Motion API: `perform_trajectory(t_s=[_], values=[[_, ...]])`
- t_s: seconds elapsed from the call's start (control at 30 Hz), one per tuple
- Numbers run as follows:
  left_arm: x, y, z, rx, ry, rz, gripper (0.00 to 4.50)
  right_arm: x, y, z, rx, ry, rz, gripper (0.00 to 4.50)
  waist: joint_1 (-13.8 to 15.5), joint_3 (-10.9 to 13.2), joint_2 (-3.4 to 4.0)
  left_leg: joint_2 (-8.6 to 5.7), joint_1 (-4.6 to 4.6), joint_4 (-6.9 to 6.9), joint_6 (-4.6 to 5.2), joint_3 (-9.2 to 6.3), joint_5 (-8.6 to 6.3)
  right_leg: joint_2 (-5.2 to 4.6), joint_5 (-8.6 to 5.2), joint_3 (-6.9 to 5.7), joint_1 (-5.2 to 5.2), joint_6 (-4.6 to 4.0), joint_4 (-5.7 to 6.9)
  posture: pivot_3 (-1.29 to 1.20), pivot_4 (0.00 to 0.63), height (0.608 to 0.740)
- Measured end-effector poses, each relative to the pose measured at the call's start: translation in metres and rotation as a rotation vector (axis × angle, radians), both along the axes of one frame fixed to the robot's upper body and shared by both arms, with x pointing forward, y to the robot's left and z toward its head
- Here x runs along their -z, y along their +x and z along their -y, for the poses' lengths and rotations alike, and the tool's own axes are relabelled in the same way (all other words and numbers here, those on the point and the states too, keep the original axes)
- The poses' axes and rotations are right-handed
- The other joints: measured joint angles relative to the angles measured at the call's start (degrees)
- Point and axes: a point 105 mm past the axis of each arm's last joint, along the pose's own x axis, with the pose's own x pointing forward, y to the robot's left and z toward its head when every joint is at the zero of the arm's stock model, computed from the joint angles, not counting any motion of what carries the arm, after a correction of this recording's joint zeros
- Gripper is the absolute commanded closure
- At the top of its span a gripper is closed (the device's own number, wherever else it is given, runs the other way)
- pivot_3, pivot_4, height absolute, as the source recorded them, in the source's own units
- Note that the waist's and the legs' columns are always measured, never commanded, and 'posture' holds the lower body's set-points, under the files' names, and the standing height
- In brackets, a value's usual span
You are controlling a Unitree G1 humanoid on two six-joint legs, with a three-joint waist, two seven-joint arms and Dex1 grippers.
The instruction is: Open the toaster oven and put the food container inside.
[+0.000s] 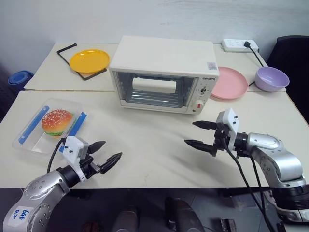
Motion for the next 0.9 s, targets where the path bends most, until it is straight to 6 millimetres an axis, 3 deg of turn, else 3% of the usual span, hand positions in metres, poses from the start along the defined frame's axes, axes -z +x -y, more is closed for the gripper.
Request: perform_trajectory(t_s=[0.27, 0.43, 0.57, 0.9], values=[[-0.044, 0.011, 0.001, 0.084, 0.011, 0.102, 0.0, -0.016, 0.029, -0.032, -0.021, 0.041, 0.041, 0.01, -0.1, 0.0, -0.01, 0.04, 0.0, -0.03, -0.02, -0.01, -0.01, 0.07, 0.18, -0.04, -0.12, 0.27, 0.12, 0.0, 0.15, 0.74], [-0.097, 0.016, -0.009, 0.125, 0.085, 0.235, 0.0, -0.036, 0.05, -0.06, -0.049, 0.101, 0.091, 0.01, -0.2, 0.1, 0.1, 0.06, 0.04, -0.17, -0.05, -0.03, -0.03, 0.09, 0.19, -0.08, -0.21, 0.23, 0.27, 0.0, 0.15, 0.74], [-0.097, 0.011, -0.007, 0.178, 0.106, 0.203, 0.0, -0.042, 0.06, -0.06, -0.034, 0.12, 0.08, 0.01, -0.2, 0.1, 0.13, 0.08, -0.12, -0.22, -0.27, -0.04, -0.15, 0.06, 0.17, -0.09, -0.44, 0.23, 0.26, 0.0, 0.15, 0.74], [-0.095, 0.014, -0.011, 0.165, 0.106, 0.195, 0.0, -0.051, 0.058, -0.064, -0.073, 0.16, 0.094, 0.01, -0.2, 0.1, 0.13, 0.09, -0.71, -0.11, -0.35, 0.09, -0.15, 0.07, 0.23, 0.0, -1.09, 0.34, 0.39, 0.0, 0.15, 0.74]])
